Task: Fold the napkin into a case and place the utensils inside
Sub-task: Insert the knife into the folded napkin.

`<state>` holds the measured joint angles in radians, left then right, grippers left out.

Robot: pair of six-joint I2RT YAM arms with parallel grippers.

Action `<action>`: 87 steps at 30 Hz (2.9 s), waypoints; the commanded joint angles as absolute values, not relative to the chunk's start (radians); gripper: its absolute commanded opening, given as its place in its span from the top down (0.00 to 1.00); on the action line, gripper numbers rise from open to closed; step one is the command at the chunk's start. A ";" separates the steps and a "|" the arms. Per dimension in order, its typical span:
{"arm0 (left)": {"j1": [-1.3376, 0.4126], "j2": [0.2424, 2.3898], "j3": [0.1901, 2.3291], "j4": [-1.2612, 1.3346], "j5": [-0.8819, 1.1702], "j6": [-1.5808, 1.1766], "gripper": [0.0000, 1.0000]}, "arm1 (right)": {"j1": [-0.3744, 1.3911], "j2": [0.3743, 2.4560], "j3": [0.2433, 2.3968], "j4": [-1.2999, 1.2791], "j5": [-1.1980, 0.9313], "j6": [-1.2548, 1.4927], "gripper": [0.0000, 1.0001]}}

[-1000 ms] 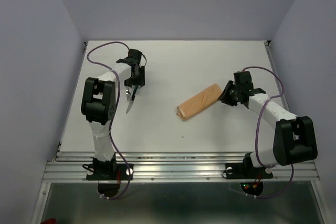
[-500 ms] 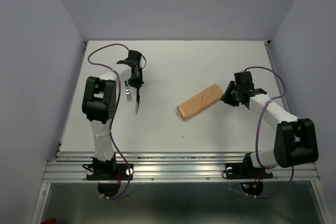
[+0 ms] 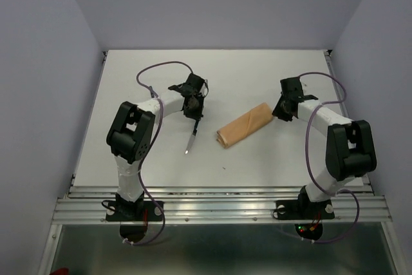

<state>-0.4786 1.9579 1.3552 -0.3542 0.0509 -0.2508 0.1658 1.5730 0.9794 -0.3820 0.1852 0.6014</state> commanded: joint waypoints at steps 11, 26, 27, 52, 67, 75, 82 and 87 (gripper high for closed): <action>-0.670 1.744 1.385 -0.383 0.181 -0.111 1.00 | 0.156 1.934 1.347 -0.422 0.134 0.520 0.72; -0.750 1.704 1.355 -0.502 0.175 -0.069 1.00 | 0.350 1.994 1.416 -0.399 0.009 0.479 0.72; -0.750 1.701 1.350 -0.503 0.163 -0.078 1.00 | 0.350 1.994 1.420 -0.399 0.008 0.485 0.72; -0.804 1.836 1.362 -0.571 0.149 -0.351 1.00 | 0.350 1.904 1.355 -0.387 0.041 0.497 0.69; -0.805 1.974 1.488 -0.572 0.173 -0.321 1.00 | 0.379 1.910 1.296 -0.356 0.009 0.491 0.70; -0.804 2.040 1.592 -0.604 0.156 -0.287 1.00 | 0.379 1.907 1.276 -0.348 -0.028 0.488 0.70; -0.804 2.074 1.652 -0.618 0.130 -0.246 1.00 | 0.388 1.902 1.272 -0.350 -0.026 0.477 0.70; -0.804 2.100 1.698 -0.640 0.077 -0.224 1.00 | 0.388 1.890 1.256 -0.354 -0.018 0.463 0.70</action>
<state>-0.7990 2.1010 1.6447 -0.6003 0.1265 -0.2619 0.3744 1.9320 1.2747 -0.3573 -0.0135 0.4866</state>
